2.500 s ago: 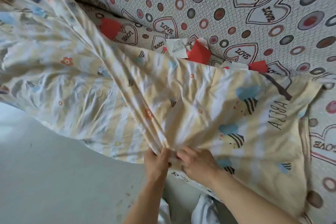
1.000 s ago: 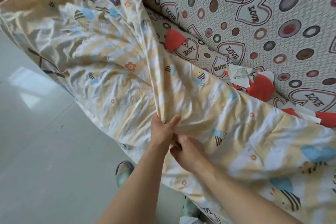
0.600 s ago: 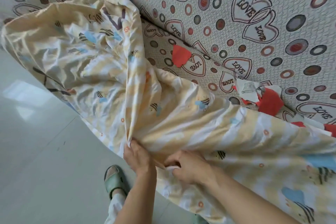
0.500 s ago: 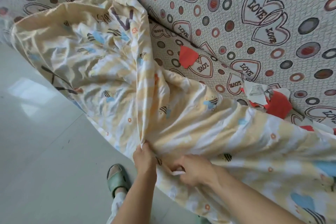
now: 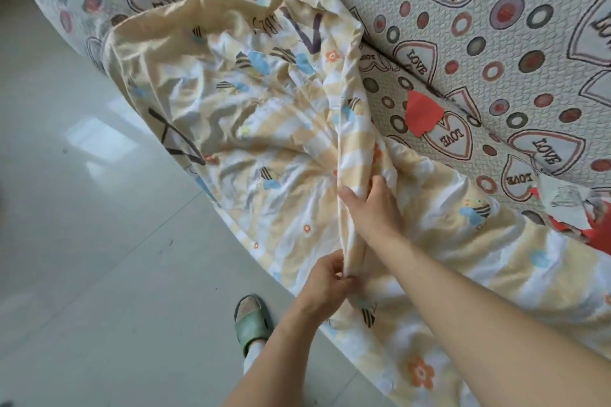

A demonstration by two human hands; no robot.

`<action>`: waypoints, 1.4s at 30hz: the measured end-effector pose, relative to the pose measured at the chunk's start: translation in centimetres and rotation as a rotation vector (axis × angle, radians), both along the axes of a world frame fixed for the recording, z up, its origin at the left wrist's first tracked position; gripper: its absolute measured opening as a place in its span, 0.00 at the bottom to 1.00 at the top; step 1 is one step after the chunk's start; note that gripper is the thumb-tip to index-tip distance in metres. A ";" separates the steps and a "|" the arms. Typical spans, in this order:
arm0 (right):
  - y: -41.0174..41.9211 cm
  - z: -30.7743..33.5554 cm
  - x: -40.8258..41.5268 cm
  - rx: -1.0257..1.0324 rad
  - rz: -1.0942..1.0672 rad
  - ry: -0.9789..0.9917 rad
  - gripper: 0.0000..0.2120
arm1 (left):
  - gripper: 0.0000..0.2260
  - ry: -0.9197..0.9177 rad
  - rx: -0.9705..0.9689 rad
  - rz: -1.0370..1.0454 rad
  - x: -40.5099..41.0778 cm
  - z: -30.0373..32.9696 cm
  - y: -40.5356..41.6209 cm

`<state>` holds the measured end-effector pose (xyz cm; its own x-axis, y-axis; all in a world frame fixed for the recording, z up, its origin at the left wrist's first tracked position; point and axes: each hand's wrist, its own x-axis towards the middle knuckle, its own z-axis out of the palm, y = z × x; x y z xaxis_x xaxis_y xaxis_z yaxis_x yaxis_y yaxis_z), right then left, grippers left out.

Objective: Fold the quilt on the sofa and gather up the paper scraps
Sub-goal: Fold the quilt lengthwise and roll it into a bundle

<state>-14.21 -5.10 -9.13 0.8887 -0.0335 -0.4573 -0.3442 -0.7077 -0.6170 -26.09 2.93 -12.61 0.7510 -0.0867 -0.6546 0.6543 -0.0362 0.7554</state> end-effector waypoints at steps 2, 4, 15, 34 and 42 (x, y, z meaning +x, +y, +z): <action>0.9 0.4 1.1 -0.049 0.003 -0.011 0.14 | 0.20 0.007 -0.028 0.006 1.3 0.7 1.8; 1.6 1.0 1.2 -0.083 0.068 -0.124 0.07 | 0.22 -0.036 0.039 0.199 3.4 1.6 3.6; 4.7 1.1 0.4 -0.135 0.529 -0.122 0.13 | 0.05 -0.179 0.379 0.317 16.4 3.5 10.7; 17.0 1.1 7.7 -0.150 0.182 -0.364 0.09 | 0.16 -0.237 0.120 0.319 17.2 3.8 22.0; 17.7 1.4 8.9 -0.088 0.574 -0.289 0.19 | 0.09 -0.149 0.335 0.276 24.8 5.2 23.5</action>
